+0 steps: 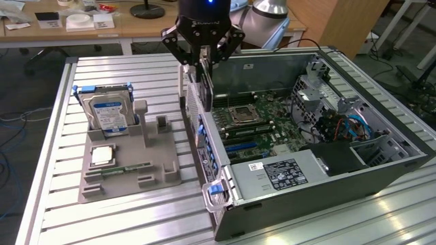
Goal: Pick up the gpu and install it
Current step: 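Pick up the gpu and move the gpu toward the slot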
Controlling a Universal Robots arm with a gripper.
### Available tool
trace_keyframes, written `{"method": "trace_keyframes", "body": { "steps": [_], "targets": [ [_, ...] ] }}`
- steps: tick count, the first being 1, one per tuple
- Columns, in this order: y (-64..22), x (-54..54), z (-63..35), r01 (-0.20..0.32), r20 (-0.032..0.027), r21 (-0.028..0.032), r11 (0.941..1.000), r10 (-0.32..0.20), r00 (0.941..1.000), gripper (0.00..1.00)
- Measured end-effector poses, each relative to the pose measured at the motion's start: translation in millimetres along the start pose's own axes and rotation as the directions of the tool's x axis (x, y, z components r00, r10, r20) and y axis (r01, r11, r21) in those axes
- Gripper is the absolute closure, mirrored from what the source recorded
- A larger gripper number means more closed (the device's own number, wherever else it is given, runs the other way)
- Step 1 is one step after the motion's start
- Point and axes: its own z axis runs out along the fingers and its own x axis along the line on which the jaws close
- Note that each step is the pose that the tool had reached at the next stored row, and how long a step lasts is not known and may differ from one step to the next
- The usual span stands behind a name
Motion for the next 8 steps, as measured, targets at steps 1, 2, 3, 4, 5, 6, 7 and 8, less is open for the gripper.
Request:
{"method": "trace_keyframes", "body": {
  "steps": [1,2,3,4,5,6,7,8],
  "targets": [
    [0.1,-1.9,0.1,0.0,0.0,0.0,1.0,0.0,1.0,0.73],
    [0.2,-3.9,0.2,0.0,-0.0001,0.0,1.0,0.0,1.0,0.73],
    [0.3,-5.9,0.3,0.0,-0.0001,0.0,1.0,0.0,1.0,0.73],
    [0.4,-7.8,0.4,0.0,-0.0001,0.0,1.0,0.0,1.0,0.73],
    [0.5,-9.7,0.5,0.0,-0.0001,0.0,1.0,0.0,1.0,0.73],
    [0.6,-11.5,0.6,0.0,-0.0001,0.0,1.0,0.0,1.0,0.73],
    [0.6,-13.2,0.7,0.0,-0.0001,0.0,1.0,0.0,1.0,0.73],
    [0.7,-14.9,0.8,0.0,-0.0001,0.0,1.0,0.0,1.0,0.73]
  ]
}}
